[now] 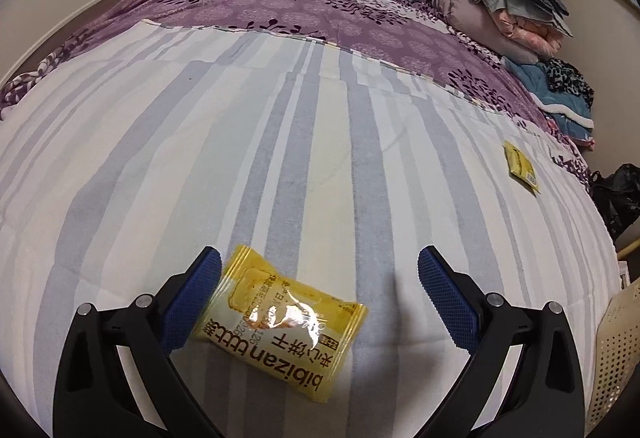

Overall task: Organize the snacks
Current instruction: 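Grasp the yellow bibizan biscuit pack with the left gripper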

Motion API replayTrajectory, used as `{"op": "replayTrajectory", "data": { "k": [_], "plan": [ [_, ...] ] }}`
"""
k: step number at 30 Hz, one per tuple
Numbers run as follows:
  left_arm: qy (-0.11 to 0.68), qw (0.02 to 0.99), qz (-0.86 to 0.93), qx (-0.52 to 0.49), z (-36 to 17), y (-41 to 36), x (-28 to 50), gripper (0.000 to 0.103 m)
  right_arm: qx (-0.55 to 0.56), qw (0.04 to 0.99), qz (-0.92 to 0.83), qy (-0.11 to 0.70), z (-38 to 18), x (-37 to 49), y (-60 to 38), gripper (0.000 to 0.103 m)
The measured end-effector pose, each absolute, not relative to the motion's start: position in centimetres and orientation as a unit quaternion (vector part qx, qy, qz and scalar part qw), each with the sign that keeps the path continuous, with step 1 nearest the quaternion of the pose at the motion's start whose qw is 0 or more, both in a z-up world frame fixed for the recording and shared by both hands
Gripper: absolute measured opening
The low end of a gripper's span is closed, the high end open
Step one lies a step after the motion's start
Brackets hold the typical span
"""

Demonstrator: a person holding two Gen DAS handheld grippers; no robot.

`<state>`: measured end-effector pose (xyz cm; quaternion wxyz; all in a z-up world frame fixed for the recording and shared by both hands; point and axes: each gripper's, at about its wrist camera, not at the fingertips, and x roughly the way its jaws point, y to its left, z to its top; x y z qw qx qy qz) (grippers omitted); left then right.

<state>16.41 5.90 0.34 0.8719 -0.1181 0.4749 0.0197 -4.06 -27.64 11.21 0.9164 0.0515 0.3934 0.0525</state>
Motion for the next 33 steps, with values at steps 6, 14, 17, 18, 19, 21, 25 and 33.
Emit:
{"op": "replayTrajectory", "data": {
  "k": [6, 14, 17, 18, 19, 21, 25, 33],
  "plan": [
    [0.479, 0.872, 0.043, -0.085, 0.1, 6.4, 14.7, 0.100, 0.052, 0.914, 0.062, 0.397, 11.1, -3.5, -27.1, 0.098],
    [0.481, 0.870, 0.081, -0.069, 0.4, 9.3, 11.7, 0.100, 0.052, 0.914, 0.078, 0.394, 11.3, -3.7, -26.4, 0.098],
    [0.484, 0.869, 0.084, -0.063, 0.6, 10.3, 10.6, 0.100, 0.054, 0.915, 0.078, 0.392, 11.3, -3.7, -26.4, 0.098],
    [0.484, 0.869, 0.084, -0.061, 0.6, 10.6, 10.3, 0.100, 0.055, 0.915, 0.078, 0.391, 11.4, -3.8, -26.4, 0.098],
    [0.482, 0.870, 0.088, -0.054, 0.8, 10.9, 9.9, 0.100, 0.054, 0.916, 0.079, 0.390, 11.4, -3.8, -26.5, 0.098],
    [0.481, 0.870, 0.096, -0.041, 1.0, 11.2, 9.4, 0.100, 0.054, 0.917, 0.080, 0.388, 11.6, -3.9, -26.6, 0.098],
    [0.485, 0.866, 0.113, -0.042, 1.2, 12.4, 8.6, 0.100, 0.056, 0.917, 0.080, 0.388, 11.6, -3.9, -26.6, 0.098],
    [0.490, 0.863, 0.126, -0.004, 0.8, 11.6, 8.7, 0.100, 0.058, 0.919, 0.083, 0.380, 12.0, -4.0, -26.5, 0.098]
  ]
}}
